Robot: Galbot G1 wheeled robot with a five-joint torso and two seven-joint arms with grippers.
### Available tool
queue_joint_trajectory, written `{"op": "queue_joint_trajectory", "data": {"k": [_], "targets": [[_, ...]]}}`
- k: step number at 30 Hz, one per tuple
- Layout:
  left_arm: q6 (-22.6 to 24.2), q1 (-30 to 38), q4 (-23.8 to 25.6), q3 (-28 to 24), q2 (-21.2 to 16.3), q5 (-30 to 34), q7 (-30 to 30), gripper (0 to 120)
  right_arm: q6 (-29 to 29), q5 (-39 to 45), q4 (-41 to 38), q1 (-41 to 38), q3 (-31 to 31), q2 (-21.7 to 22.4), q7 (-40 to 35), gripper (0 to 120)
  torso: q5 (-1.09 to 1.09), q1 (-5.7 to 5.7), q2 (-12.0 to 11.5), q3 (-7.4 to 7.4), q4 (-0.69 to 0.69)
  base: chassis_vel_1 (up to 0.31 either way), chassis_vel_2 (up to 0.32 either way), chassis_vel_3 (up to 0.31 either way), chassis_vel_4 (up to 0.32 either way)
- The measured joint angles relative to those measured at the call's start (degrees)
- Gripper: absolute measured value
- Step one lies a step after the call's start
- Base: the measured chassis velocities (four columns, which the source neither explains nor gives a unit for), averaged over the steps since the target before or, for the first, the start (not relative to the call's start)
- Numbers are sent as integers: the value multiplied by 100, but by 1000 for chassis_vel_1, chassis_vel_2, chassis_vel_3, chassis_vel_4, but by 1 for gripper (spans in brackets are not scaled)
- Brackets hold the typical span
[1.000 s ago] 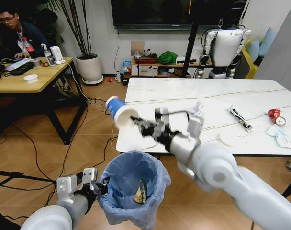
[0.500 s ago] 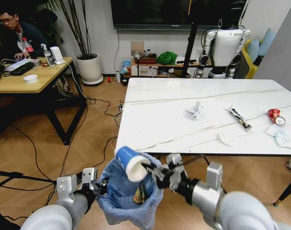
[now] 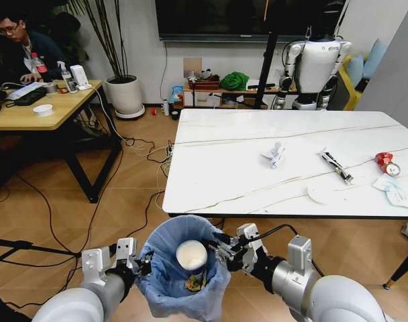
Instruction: Pick up the trash bin and place the trash from the table into it.
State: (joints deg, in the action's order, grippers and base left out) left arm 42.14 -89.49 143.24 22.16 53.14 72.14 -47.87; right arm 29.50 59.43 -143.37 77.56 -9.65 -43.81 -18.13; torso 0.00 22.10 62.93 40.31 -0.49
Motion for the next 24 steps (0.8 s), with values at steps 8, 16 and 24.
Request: {"op": "queue_joint_trajectory", "data": {"k": [8,16,24], "targets": [[0,-21,0,-108,45,-67,24,0,-15,-61,4,-140,-1055,-198,-479,78,1,1,0,0,-1,0,0,0,0],[0,-100,0,-122,95,-136,26,0,-254,-1450,186,128,-1237,-504,-786,100,1,1,0,0,-1,0,0,0,0],[0,-168,0,-63,73,-167,23,0,-196,-1830,254,240,-1798,-871,-932,100,0,1,0,0,0,0,0,0,0]]}}
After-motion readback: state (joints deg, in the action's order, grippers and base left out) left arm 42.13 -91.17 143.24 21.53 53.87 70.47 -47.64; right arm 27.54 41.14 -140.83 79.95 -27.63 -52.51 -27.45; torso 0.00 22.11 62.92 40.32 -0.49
